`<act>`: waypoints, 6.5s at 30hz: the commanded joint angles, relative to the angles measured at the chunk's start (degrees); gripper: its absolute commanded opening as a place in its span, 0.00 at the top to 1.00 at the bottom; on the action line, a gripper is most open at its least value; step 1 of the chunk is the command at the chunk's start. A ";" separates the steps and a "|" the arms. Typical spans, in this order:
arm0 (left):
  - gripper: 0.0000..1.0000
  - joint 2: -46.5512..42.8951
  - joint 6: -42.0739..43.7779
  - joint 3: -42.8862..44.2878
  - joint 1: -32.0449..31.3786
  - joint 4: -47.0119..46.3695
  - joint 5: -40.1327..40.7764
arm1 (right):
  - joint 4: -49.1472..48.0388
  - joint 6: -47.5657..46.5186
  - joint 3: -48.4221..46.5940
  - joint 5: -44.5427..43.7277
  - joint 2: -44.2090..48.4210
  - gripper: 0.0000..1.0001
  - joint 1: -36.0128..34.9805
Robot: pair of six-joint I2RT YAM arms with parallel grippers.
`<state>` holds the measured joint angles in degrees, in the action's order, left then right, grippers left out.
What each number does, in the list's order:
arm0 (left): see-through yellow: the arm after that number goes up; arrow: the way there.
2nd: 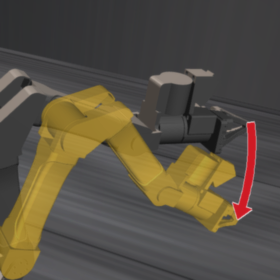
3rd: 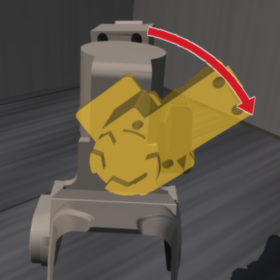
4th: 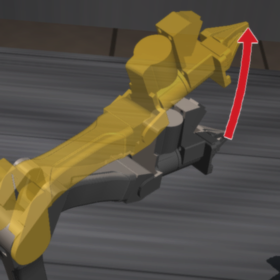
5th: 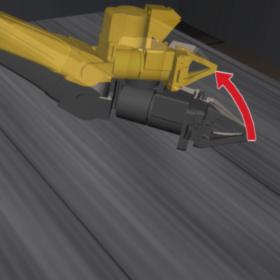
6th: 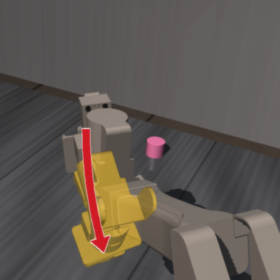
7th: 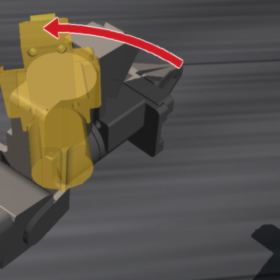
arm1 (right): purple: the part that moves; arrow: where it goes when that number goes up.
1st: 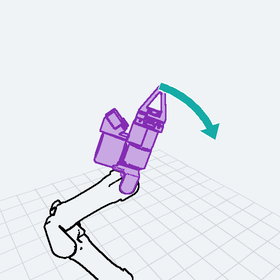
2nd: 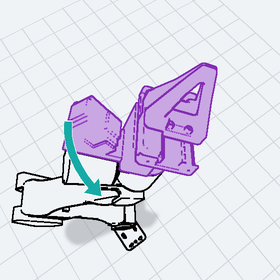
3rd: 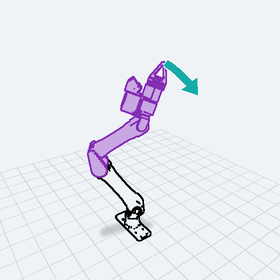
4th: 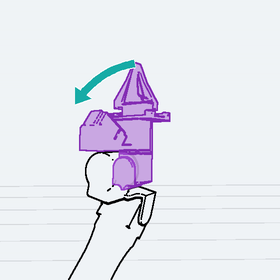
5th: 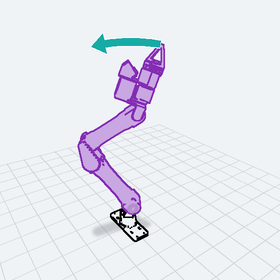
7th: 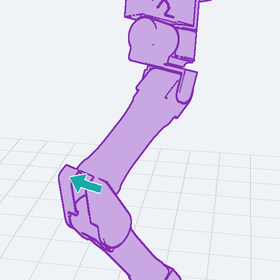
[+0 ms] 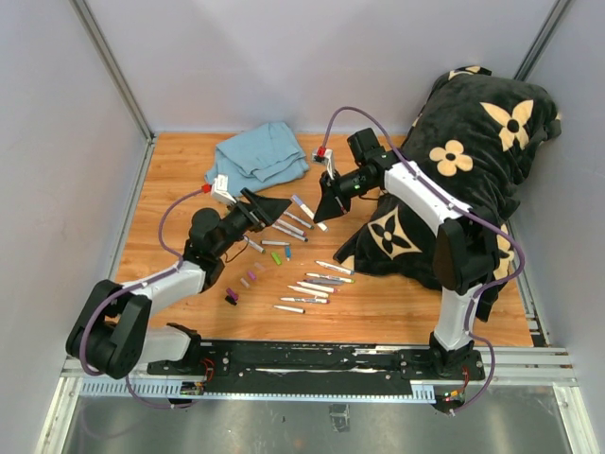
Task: Open the pen caps
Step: Pick up the pen from the center of the board, then open the pen cap from the pen, then place the pen cap at the center of the board, then place the pen at the center of the board, then reset both arms
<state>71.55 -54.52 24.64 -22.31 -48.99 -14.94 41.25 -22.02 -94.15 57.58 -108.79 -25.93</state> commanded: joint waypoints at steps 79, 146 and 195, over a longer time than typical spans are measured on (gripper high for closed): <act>0.98 23.46 4.69 21.39 26.72 52.60 15.26 | -8.30 8.14 5.56 3.78 -0.02 0.99 -7.13; 0.01 -50.89 37.38 15.83 21.61 64.72 33.13 | -5.31 34.93 -40.27 -53.08 -39.32 0.75 -31.44; 0.01 -28.03 24.15 21.01 21.16 47.71 -6.84 | -10.08 2.63 14.34 -40.86 46.68 0.02 16.26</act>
<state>36.91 -23.62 38.17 -0.89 5.04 -12.10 29.98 -23.07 -74.72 23.33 -64.01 -12.40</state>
